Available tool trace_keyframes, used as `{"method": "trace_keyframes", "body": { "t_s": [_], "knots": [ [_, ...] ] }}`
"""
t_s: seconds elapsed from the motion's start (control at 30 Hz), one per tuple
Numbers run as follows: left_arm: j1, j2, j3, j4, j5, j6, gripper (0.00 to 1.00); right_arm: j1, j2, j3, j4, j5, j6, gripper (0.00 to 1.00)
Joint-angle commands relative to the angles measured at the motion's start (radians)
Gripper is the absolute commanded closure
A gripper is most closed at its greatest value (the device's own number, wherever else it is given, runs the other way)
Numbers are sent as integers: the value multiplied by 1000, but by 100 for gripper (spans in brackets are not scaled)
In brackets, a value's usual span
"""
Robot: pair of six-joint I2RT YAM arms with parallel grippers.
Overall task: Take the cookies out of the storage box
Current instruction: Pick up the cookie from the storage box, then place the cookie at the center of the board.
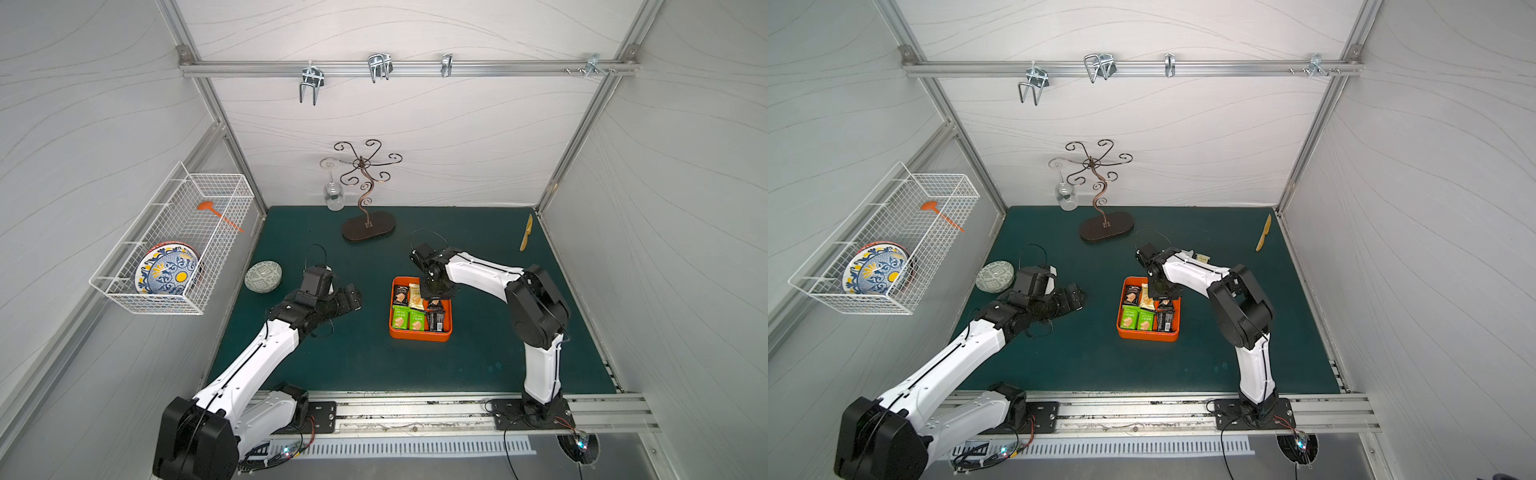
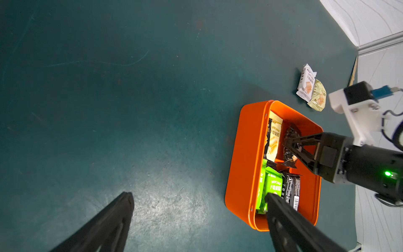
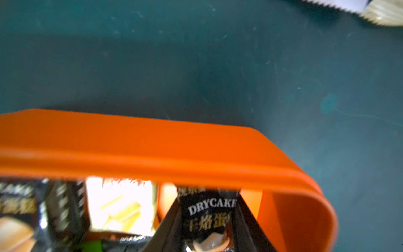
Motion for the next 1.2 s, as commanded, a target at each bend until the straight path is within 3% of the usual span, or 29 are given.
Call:
{"method": "trace_keyframes", "body": {
  "t_s": [0.0, 0.37, 0.83, 1.17],
  "knots": [
    [-3, -16, 14, 23, -12, 3, 2, 21, -85, 21, -56, 19, -6, 63],
    [-3, 4, 35, 20, -2, 13, 2, -10, -175, 74, -104, 21, -36, 64],
    [-3, 80, 102, 2, 7, 56, 2, -373, -248, 35, -56, -58, -168, 63],
    [-3, 113, 118, 6, 18, 57, 2, -561, -174, 15, 21, -132, -194, 63]
  ]
}}
